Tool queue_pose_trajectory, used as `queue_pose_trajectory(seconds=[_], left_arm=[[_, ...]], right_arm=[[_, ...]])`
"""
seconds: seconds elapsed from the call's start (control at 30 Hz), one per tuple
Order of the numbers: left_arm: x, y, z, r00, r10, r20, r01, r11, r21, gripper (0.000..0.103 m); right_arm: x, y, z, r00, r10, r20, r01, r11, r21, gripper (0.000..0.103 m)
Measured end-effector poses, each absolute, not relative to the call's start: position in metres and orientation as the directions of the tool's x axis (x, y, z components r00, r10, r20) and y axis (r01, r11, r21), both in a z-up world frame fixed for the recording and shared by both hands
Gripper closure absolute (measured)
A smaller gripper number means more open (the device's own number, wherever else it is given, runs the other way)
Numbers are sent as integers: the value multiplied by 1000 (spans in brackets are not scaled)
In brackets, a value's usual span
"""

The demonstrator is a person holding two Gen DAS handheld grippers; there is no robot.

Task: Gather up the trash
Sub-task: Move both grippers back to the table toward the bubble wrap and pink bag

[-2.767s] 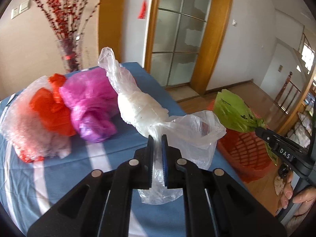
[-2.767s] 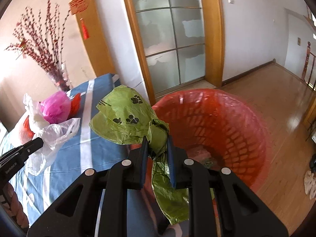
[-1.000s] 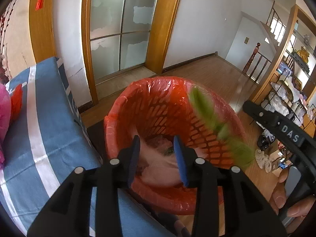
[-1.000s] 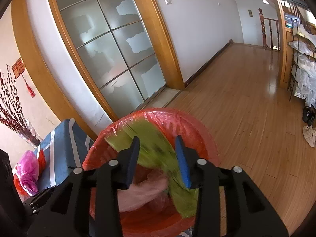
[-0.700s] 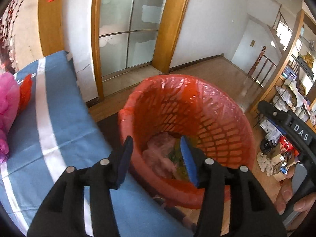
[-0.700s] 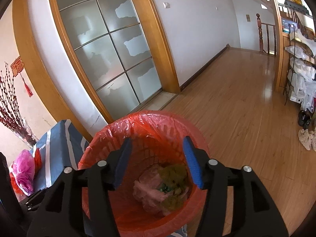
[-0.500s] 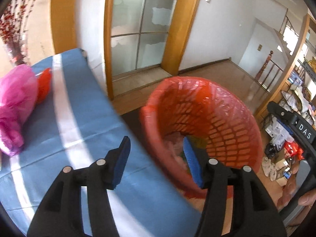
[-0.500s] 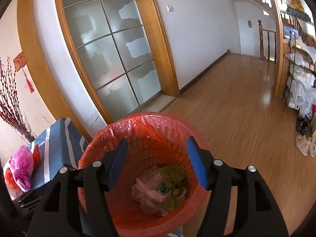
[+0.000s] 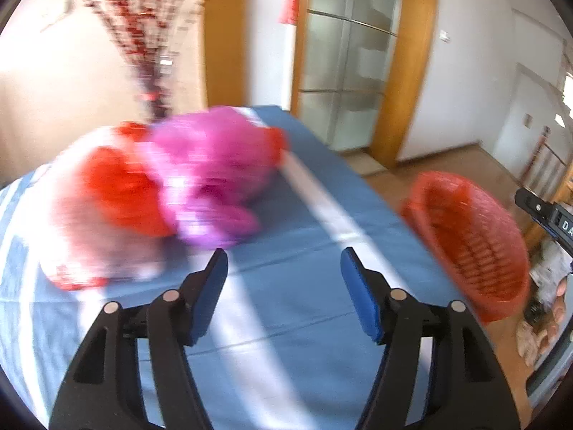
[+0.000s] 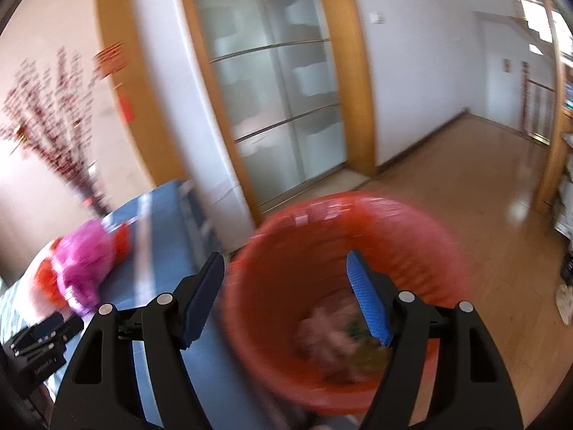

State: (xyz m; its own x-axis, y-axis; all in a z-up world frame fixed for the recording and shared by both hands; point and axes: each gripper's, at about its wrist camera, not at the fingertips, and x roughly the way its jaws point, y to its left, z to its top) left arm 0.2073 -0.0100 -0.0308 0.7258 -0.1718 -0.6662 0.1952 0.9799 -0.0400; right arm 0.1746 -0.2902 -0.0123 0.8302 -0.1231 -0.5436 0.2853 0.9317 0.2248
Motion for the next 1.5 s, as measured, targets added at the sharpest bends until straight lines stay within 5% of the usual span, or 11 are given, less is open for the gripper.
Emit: queue_pose_trajectory(seconds=[0.17,0.5,0.9,1.23,1.5], left_arm=[[202,60,-23,763,-50,-645,42,999,-27,24],[195,160,-16,771,62,-634,-138,988,-71,24],[190,196,-24,760,87,-644,-190,977,-93,24],[192,195,-24,761,71,-644,-180,978,-104,24],[196,177,-16,771,44,-636,-143,984,-104,24]], right_arm=[[199,-229,-12,827,27,-561,136,960,246,32],[255,-103,-14,766,256,-589,-107,955,276,32],[305,-40,-34,728,220,-649,-84,969,234,33],[300,-44,-45,714,220,-665,-93,971,221,64],[289,-66,-37,718,245,-652,-94,962,258,73]])
